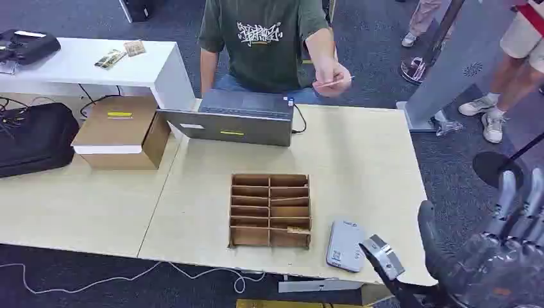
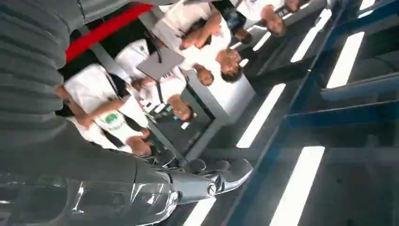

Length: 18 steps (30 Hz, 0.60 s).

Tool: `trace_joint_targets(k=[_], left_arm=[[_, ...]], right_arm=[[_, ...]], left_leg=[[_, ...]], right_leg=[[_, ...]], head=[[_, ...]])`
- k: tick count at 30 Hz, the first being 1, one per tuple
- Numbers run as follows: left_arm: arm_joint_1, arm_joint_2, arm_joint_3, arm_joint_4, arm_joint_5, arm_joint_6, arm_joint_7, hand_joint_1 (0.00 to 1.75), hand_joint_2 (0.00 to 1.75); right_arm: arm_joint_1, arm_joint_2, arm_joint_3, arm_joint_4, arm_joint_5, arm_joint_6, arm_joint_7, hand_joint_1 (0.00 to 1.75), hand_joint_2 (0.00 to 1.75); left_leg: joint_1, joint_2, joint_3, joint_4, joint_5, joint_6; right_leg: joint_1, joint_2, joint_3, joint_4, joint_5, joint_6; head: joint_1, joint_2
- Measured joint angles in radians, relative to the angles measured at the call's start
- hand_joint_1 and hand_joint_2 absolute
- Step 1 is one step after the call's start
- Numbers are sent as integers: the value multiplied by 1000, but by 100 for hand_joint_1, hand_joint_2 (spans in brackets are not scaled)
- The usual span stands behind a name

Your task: Pass the card to the sensor for recognition and then transmit it.

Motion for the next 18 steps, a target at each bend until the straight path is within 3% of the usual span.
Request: trace_joint_targets(k=[2, 5, 7, 11, 18], left_arm=[[0, 0, 0, 0, -2, -3, 0, 0, 0], [0, 3, 0, 0, -15, -7, 0, 0, 0], [0, 6, 0, 0, -17, -10, 0, 0, 0], [0, 14, 0, 0, -23, -11, 0, 0, 0], [-3, 36, 0, 0, -69, -19, 1, 0, 0]], right_arm=[[-7, 1, -37, -4, 0, 0, -71, 0, 175], [-39, 1, -149, -14, 0, 0, -303, 0, 175], [-58, 1, -237, -14, -2, 0, -399, 0, 175], [-76, 1, -350, -8, -2, 0, -492, 0, 175], [-151, -55, -424, 37, -2, 0, -505, 0, 175]], left_leg=[[0, 0, 0, 0, 0, 0], [0, 0, 0, 0, 0, 0], [0, -1, 0, 0, 0, 0], [0, -1, 0, 0, 0, 0], [0, 2, 1, 0, -1, 0]], right_leg=[[0, 0, 0, 0, 0, 0], [0, 0, 0, 0, 0, 0], [0, -1, 0, 0, 0, 0], [0, -1, 0, 0, 0, 0], [0, 2, 1, 0, 0, 0]], head=[[0, 0], [0, 0], [0, 0], [0, 0], [0, 0]])
